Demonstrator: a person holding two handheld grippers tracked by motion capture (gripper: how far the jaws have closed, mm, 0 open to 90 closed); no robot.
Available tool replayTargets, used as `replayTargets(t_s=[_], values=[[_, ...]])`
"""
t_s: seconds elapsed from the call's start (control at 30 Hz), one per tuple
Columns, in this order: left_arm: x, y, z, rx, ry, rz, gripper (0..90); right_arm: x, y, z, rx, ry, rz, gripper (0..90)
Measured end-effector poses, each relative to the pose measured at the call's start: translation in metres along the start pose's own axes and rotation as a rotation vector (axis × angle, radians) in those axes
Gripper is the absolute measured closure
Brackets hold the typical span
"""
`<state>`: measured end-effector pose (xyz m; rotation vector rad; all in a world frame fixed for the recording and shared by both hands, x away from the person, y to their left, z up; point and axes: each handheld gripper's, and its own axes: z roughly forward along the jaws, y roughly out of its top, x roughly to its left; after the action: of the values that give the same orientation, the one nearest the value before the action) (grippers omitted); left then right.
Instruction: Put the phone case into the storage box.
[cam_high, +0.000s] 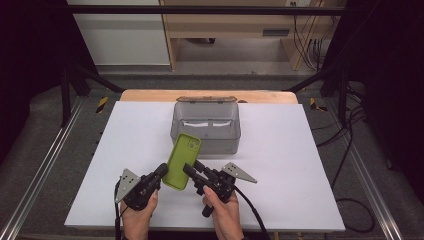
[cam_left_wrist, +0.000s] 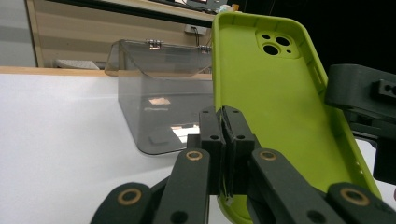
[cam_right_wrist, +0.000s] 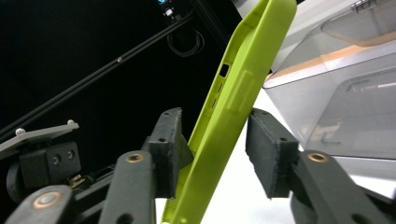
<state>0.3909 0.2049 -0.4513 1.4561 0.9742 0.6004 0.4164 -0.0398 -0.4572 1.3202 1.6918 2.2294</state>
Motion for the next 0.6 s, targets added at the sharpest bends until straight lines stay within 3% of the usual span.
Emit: replayTargets(t_s=[0.2,0.6], values=[[0.0003,-0.0009,-0.0001,-0.009,0.008,-0.005,88.0,0.0011,-0.0032,0.0024,-0.008,0.005,0.010,66.8],[0.0009,-0.0045,0.0022,0.005,-0.003,-0.011,88.0,-0.0010,-0.0027,0.0038,-0.004,0.002,0.045,69.7]])
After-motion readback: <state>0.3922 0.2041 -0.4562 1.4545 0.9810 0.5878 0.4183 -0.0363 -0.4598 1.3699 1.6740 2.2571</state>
